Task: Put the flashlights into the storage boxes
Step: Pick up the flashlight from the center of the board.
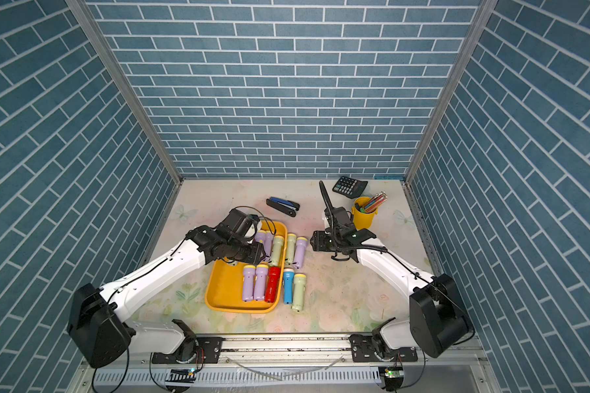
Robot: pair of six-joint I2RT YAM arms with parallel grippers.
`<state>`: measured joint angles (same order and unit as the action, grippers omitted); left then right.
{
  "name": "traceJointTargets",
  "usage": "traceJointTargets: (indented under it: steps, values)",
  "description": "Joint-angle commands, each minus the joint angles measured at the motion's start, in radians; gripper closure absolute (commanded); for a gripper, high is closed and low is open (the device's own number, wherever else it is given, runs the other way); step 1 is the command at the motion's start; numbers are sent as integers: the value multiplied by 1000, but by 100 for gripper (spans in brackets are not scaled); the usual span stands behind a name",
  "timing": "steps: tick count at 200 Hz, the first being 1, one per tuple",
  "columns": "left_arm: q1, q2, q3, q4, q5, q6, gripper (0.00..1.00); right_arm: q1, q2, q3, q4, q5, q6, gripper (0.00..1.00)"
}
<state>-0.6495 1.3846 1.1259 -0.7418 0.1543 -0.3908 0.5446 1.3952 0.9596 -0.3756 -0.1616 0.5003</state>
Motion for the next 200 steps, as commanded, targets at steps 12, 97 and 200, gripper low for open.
traceJointTargets:
  steps: [12, 97, 200]
  values:
    - [-14, 86, 88, -14, 3, 33, 50, -56, 30, 59, -79, -13, -91, 39]
    - [-92, 389, 373, -50, 45, 65, 50, -160, -10, -14, -66, -52, -121, 38]
    - [-176, 559, 497, -61, 28, 26, 51, -202, -174, -167, -16, -102, -85, 38]
